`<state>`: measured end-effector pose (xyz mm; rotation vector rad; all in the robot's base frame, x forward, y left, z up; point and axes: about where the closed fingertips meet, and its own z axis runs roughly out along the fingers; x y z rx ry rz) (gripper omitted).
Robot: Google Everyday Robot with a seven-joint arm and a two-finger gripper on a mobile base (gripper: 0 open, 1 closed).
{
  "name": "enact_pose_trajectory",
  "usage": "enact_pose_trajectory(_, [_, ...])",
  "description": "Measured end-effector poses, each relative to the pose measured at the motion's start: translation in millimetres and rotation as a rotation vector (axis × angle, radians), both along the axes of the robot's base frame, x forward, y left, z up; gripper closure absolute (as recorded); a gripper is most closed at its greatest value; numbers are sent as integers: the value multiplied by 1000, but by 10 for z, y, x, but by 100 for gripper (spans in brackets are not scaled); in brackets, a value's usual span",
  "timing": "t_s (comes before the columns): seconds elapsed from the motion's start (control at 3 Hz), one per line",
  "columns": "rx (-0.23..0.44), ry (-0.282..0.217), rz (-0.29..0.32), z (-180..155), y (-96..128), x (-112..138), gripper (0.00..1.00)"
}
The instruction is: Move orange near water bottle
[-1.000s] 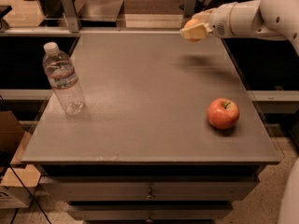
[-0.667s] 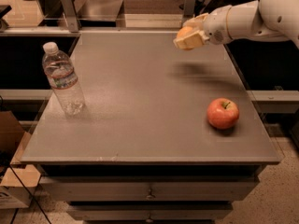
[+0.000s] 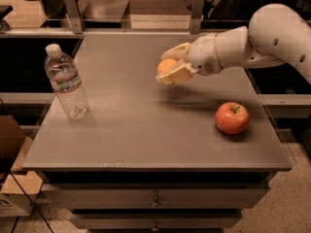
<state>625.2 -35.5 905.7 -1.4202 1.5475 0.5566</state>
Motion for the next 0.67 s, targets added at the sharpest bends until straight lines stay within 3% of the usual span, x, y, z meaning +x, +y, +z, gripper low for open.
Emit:
enact_pose_trajectory(0.33, [4,13,21,-56,101,-61,100])
enact_pose_trajectory(0.67, [-19,-9,96,9,348,-151,100])
